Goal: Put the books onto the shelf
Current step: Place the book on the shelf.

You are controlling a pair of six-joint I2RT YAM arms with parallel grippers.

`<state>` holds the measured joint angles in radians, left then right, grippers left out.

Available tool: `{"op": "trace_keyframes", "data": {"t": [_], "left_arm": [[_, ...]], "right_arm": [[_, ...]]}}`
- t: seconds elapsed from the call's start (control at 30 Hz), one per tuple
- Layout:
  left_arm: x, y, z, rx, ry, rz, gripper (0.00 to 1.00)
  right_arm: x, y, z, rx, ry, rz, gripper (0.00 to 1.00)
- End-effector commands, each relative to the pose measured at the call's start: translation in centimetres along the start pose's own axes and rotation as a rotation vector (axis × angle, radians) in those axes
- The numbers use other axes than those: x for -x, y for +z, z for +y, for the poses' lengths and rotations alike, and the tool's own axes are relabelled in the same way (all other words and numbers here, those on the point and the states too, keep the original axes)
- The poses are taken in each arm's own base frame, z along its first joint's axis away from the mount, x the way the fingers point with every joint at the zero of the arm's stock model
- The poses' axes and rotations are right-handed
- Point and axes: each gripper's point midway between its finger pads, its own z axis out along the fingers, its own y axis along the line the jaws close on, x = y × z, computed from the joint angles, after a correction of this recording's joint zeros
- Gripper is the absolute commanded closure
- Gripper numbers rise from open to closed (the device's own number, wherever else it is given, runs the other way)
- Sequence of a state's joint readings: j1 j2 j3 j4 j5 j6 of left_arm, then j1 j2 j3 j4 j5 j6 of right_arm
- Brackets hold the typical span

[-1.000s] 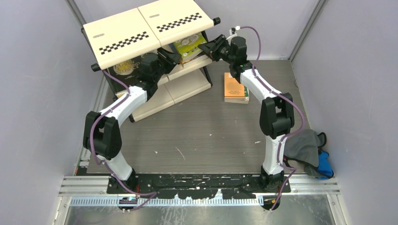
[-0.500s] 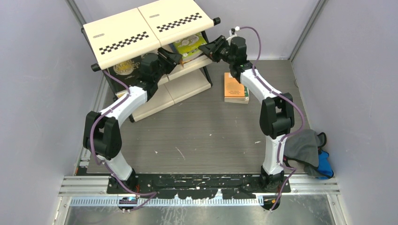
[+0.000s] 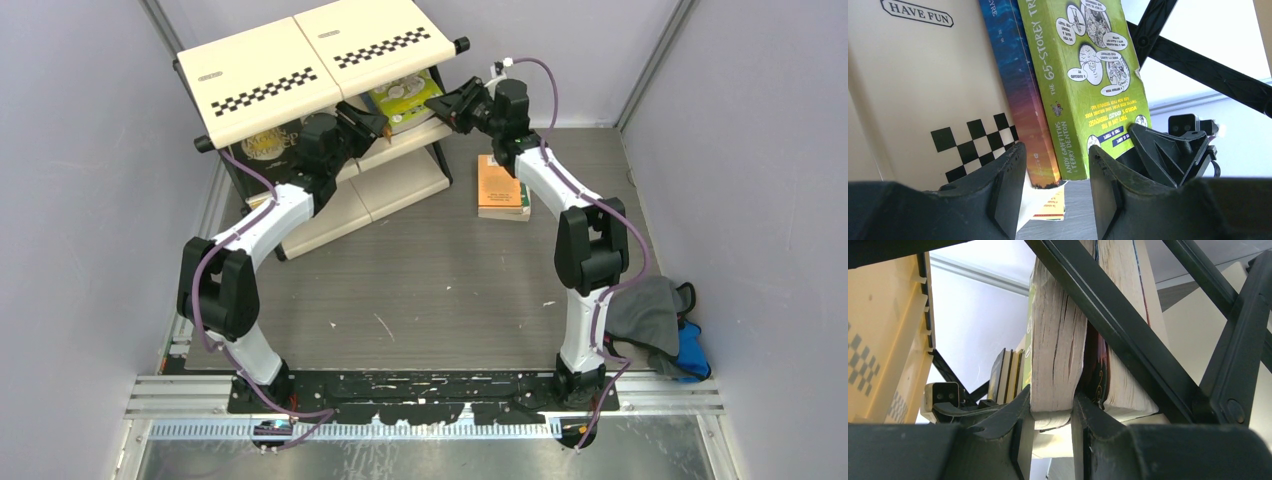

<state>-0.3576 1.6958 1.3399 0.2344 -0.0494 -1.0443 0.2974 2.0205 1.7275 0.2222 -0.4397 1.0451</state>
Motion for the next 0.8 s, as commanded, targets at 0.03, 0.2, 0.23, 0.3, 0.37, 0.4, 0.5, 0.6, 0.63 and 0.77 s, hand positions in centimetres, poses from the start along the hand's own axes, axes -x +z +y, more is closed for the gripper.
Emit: {"op": "trace_keyframes", "data": {"t": [0.03, 0.2, 0.23, 0.3, 0.37, 0.4, 0.5, 0.6, 0.63, 0.77], "left_arm": [[1.5, -0.1, -2.4, -0.067, -0.007, -0.040, 0.51], [1.5, -0.2, -2.4, -0.068, -0.007, -0.040, 0.51], [1.4, -0.2, -2.5, -0.069, -0.007, -0.040, 0.51], [1.4, -0.2, -2.5, -0.068, -0.006, -0.038, 0.51], [1.4, -0.2, -2.6, -0.071, -0.006, -0.039, 0.51], [1.3, -0.2, -2.6, -0.070, -0.006, -0.038, 0.51], [1.2, -0.2, -2.7, -0.071, -0.005, -0.036, 0.51], [1.1, -0.3, -2.8, -0.071, -0.005, -0.036, 0.50], [1.1, -0.3, -2.8, -0.070, -0.004, -0.037, 0.51], [1.0, -0.3, -3.0, -0.071, -0.003, -0.035, 0.50]], "right_arm": [[2.2, -2.1, 6.5, 0.161, -0.073, -0.040, 0.99], [2.2, -2.3, 6.6, 0.153, -0.094, -0.040, 0.66], [2.2, -2.4, 6.5, 0.146, -0.098, -0.040, 0.57], [2.2, -2.5, 6.4, 0.131, -0.109, -0.041, 0.44], [2.2, -2.6, 6.4, 0.125, -0.117, -0.041, 0.38], [2.2, -2.6, 6.2, 0.116, -0.120, -0.041, 0.35], [2.1, -2.8, 5.9, 0.094, -0.133, -0.043, 0.34], [2.2, -3.1, 5.6, 0.070, -0.151, -0.051, 0.33], [2.3, -3.3, 5.6, 0.060, -0.158, -0.054, 0.33], [2.8, -3.9, 5.1, 0.014, -0.192, -0.082, 0.33]]}}
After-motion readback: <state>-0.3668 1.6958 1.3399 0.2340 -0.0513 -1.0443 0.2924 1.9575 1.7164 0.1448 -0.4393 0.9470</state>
